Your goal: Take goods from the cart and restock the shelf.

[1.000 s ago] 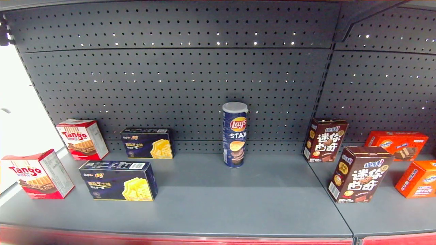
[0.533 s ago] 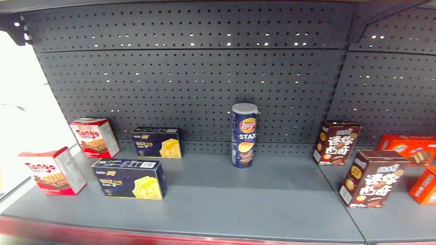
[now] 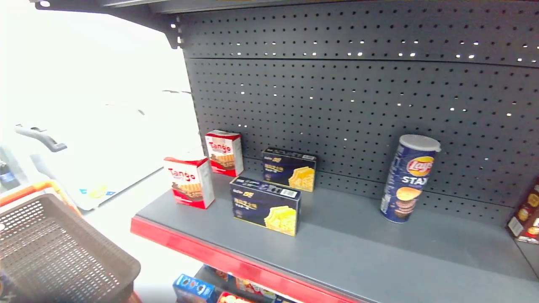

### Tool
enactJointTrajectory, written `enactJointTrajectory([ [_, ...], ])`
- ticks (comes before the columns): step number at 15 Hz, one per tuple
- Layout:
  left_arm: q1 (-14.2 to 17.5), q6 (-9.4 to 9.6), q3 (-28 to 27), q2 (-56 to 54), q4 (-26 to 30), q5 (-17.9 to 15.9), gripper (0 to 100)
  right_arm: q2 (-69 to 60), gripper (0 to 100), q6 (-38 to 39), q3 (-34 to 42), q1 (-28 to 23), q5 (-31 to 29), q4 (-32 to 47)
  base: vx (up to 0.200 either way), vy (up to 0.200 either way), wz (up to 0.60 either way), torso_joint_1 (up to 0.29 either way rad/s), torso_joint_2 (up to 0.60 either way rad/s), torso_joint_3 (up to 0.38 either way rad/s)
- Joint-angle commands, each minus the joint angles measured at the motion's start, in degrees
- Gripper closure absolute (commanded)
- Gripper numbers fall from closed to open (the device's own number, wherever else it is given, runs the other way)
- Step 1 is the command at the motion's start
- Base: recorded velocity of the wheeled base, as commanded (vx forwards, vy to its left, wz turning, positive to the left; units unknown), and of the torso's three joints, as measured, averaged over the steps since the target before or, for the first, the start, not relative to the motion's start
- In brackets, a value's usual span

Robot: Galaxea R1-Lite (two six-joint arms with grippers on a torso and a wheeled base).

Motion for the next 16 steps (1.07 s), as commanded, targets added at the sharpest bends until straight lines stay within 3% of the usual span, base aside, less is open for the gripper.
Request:
enactJointTrajectory([
  [1,0.0,0.02,0.0,0.0,0.0,0.0,0,0.1,0,0.0,0.0,0.0,0.0,0.0,0.000,0.000,0.60,-0.002,0.01,0.002],
  [8,0.0,0.02,0.0,0.0,0.0,0.1,0,0.1,0,0.1,0.0,0.0,0.0,0.0,0.000,0.000,0.60,0.002,0.00,0.002],
  [14,0.1,0.55,0.0,0.0,-0.1,0.4,0,0.1,0,0.1,0.0,0.0,0.0,0.0,0.000,0.000,0.00,0.000,0.00,0.000],
  [16,-0.3,5.30,-7.1,2.1,1.1,0.1,0,0.1,0,0.1,0.0,0.0,0.0,0.0,0.000,0.000,0.00,0.000,0.00,0.000],
])
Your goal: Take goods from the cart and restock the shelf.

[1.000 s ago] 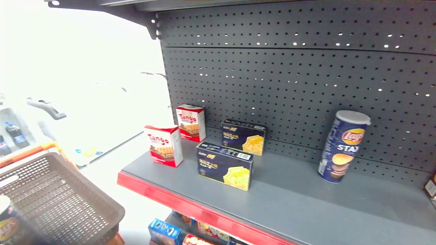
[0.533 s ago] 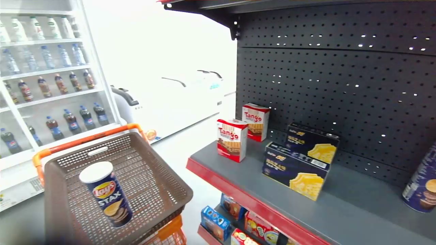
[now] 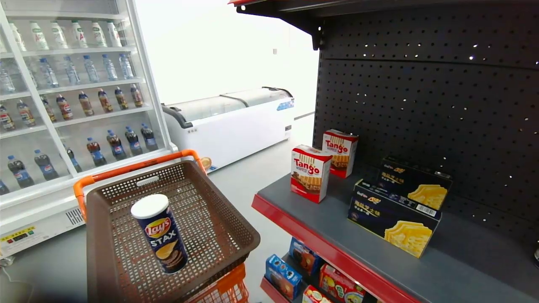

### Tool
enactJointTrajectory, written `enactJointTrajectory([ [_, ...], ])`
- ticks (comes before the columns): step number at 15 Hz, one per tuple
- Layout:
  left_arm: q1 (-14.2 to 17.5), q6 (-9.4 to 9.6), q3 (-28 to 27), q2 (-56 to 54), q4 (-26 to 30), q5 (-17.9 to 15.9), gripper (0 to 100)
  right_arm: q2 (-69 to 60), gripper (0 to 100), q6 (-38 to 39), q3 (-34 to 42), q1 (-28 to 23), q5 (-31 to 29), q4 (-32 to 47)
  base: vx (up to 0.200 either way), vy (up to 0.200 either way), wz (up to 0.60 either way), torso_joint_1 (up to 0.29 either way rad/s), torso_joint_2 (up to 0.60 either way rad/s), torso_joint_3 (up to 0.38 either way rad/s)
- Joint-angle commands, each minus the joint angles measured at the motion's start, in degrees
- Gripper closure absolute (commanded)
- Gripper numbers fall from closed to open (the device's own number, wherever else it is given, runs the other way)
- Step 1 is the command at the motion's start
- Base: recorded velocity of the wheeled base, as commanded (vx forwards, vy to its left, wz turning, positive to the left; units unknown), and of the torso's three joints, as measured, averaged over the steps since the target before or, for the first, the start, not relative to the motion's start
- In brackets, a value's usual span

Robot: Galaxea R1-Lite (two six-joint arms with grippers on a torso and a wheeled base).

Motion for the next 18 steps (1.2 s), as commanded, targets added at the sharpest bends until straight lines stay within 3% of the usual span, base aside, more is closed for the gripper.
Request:
enactJointTrajectory([
  [1,-0.6,2.92,-7.9,5.6,2.8,-0.1,0,0.1,0,0.0,0.0,0.0,0.0,0.0,0.000,0.000,0.00,0.000,0.00,0.000],
  [2,0.1,3.27,-14.7,12.7,6.2,0.2,0,0.1,0,0.0,0.0,0.0,0.0,0.0,0.000,0.000,0.00,0.000,0.00,0.000],
  [3,0.9,3.27,-17.6,19.0,6.8,0.6,0,0.1,0,0.0,0.0,0.0,0.0,0.0,0.000,0.000,0.00,0.000,0.00,0.000],
  [5,1.6,3.27,-20.9,30.1,5.3,3.6,0,0.1,0,-0.1,0.0,0.0,0.0,0.0,0.000,0.000,0.00,0.000,0.00,0.000],
  [7,1.2,3.01,-23.2,41.5,3.5,3.6,0,0.1,0,0.0,0.0,0.0,0.0,0.0,0.000,0.000,0.00,0.000,0.00,0.000],
  [9,0.9,2.92,-21.8,47.8,0.9,3.4,0,0.1,0,0.0,0.0,0.0,0.0,0.0,0.000,0.000,0.00,0.000,0.00,0.000],
  [10,-1.2,2.75,-19.9,54.0,-5.2,2.9,0,0.1,0,0.0,0.0,0.0,0.0,0.0,0.000,0.000,0.00,0.000,0.00,0.000],
  [12,-1.6,2.04,-15.4,63.8,-17.5,2.4,0,0.1,0,0.0,0.0,0.0,0.0,0.0,0.000,0.000,0.00,0.000,0.00,0.000],
  [15,0.2,1.25,-14.0,77.4,-32.8,0.1,0,0.1,0,0.0,0.0,0.0,0.0,0.0,0.000,0.000,0.00,0.000,0.00,0.000],
  [16,1.0,1.16,-13.9,81.4,-37.0,-1.8,0,0.1,0,0.0,0.0,0.0,0.0,0.0,0.000,0.000,0.00,0.000,0.00,0.000],
  [18,3.0,1.52,-14.0,86.4,-40.3,-5.1,0,0.1,0,0.0,0.0,0.0,0.0,0.0,0.000,0.000,0.00,0.000,0.00,0.000],
])
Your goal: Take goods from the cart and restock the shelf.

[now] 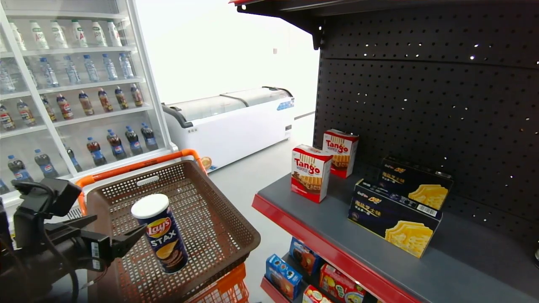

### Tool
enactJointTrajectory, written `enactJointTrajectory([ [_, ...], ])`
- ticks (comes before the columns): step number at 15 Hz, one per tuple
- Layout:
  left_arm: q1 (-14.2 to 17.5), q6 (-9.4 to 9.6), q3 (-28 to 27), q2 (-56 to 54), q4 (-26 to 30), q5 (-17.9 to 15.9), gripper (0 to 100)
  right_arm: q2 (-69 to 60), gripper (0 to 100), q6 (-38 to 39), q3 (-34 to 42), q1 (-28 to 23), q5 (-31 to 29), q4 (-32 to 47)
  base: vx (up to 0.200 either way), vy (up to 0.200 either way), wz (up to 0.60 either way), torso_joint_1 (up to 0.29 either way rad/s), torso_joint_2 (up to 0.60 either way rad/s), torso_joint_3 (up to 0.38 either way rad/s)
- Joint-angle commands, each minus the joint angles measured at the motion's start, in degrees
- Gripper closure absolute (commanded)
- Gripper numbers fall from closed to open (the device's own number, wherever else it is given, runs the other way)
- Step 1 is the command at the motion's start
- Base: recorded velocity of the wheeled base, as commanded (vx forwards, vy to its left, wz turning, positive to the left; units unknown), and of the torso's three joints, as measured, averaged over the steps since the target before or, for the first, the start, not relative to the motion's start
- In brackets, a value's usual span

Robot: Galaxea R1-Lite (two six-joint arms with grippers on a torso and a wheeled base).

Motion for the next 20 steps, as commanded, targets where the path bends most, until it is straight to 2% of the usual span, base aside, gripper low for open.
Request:
enactJointTrajectory([
  [1,3.3,0.10,0.6,12.8,-5.9,-3.6,0,0.1,0,0.0,0.0,0.0,0.0,0.0,0.000,0.000,0.00,0.000,0.00,0.000],
  [4,5.2,0.72,2.5,20.0,-14.0,-9.3,0,0.1,0,0.0,0.0,0.0,0.0,0.0,0.000,0.000,0.00,0.000,0.00,0.000],
  [8,5.2,0.63,2.4,27.4,-21.8,-13.5,0,0.1,0,0.0,0.0,0.0,0.0,0.0,0.000,0.000,0.00,0.000,0.00,0.000],
  [9,5.0,0.98,2.2,29.9,-23.6,-13.2,0,0.1,0,0.0,0.0,0.0,0.0,0.0,0.000,0.000,0.00,0.000,0.00,0.000],
  [12,4.8,4.15,1.5,32.8,-26.5,-13.2,0,0.1,0,0.0,0.0,0.0,0.0,0.0,0.000,0.000,0.00,0.000,0.00,0.000],
  [17,4.4,4.23,-3.2,36.3,-27.6,-13.2,0,0.1,0,0.0,0.0,0.0,0.0,0.0,0.000,0.000,0.00,0.000,0.00,0.000],
  [19,3.4,4.06,-3.7,36.8,-28.1,-13.2,0,0.1,0,0.0,0.0,0.0,0.0,0.0,0.000,0.000,0.00,0.000,0.00,0.000],
  [20,3.0,3.88,-5.0,37.1,-27.5,-13.3,100,0.1,0,0.0,0.0,0.0,0.0,0.0,0.000,0.000,0.00,0.000,0.00,0.000],
])
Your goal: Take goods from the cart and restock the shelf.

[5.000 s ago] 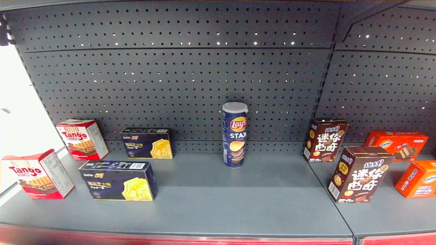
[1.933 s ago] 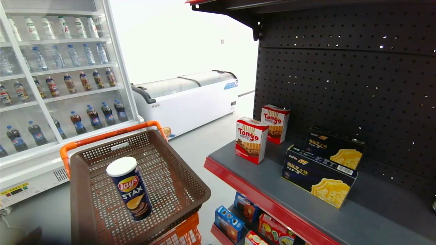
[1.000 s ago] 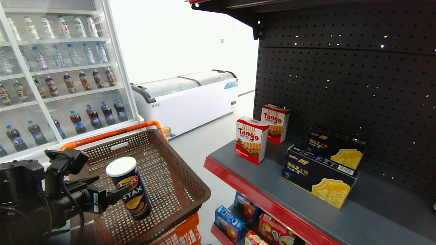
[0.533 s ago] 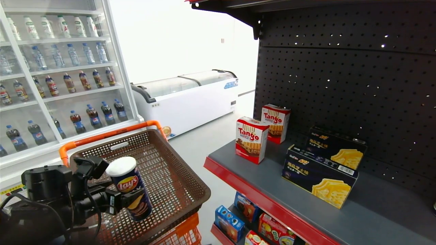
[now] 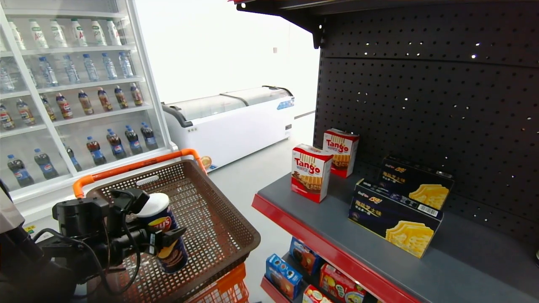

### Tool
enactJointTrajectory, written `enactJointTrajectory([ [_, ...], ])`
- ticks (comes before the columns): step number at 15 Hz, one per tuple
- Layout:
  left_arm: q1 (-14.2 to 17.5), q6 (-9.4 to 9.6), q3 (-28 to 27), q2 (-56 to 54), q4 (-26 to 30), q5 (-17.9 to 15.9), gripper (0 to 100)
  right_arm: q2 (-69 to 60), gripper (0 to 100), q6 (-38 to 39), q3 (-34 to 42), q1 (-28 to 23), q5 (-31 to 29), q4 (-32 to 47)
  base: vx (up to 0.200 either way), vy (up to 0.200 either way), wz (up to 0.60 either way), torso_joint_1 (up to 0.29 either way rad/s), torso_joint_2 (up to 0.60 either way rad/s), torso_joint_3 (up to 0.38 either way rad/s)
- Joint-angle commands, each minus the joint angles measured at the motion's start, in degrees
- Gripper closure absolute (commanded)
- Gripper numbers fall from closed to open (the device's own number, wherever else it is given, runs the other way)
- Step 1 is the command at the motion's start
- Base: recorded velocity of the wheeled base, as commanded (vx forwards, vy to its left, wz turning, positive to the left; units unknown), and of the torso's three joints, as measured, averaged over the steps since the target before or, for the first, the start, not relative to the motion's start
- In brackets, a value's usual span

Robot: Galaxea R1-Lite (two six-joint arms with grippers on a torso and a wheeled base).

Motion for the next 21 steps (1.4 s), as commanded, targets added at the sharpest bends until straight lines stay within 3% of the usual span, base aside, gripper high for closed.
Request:
enactJointTrajectory([
  [1,-0.9,-0.18,-2.1,0.8,0.9,0.1,100,0.1,0,0.0,0.0,0.0,0.0,0.0,0.000,0.000,0.00,0.000,0.00,0.000],
  [8,-5.9,-0.18,-10.6,-5.5,10.3,1.4,100,0.1,0,0.0,0.0,0.0,0.0,0.0,0.000,0.000,0.00,0.000,0.00,0.000],
  [9,-6.0,-0.79,-15.0,-7.1,16.2,0.8,100,0.1,0,0.0,0.0,0.0,0.0,0.0,0.000,0.000,0.00,0.000,0.00,0.000],
  [12,-6.4,-3.25,-23.8,-9.8,26.9,-2.8,100,0.1,0,0.0,0.0,0.0,0.0,0.0,0.000,0.000,0.00,0.000,0.00,0.000],
  [14,-6.5,-3.17,-28.4,-12.6,35.3,-3.1,100,0.1,0,0.0,0.0,0.0,0.0,0.0,0.000,0.000,0.00,0.000,0.00,0.000],
  [16,-6.5,-3.08,-29.6,-16.6,40.2,-3.5,100,0.1,0,0.0,0.0,0.0,0.0,0.0,0.000,0.000,0.00,0.000,0.00,0.000],
  [18,-7.3,-2.99,-30.2,-19.0,41.0,-3.8,100,0.1,0,0.0,0.0,0.0,0.0,0.0,0.000,0.000,0.00,0.000,0.00,0.000],
  [21,-8.9,-3.87,-30.6,-23.8,44.5,-8.9,100,0.1,0,0.0,0.0,0.0,0.0,0.0,0.000,0.000,0.00,0.000,0.00,0.000],
])
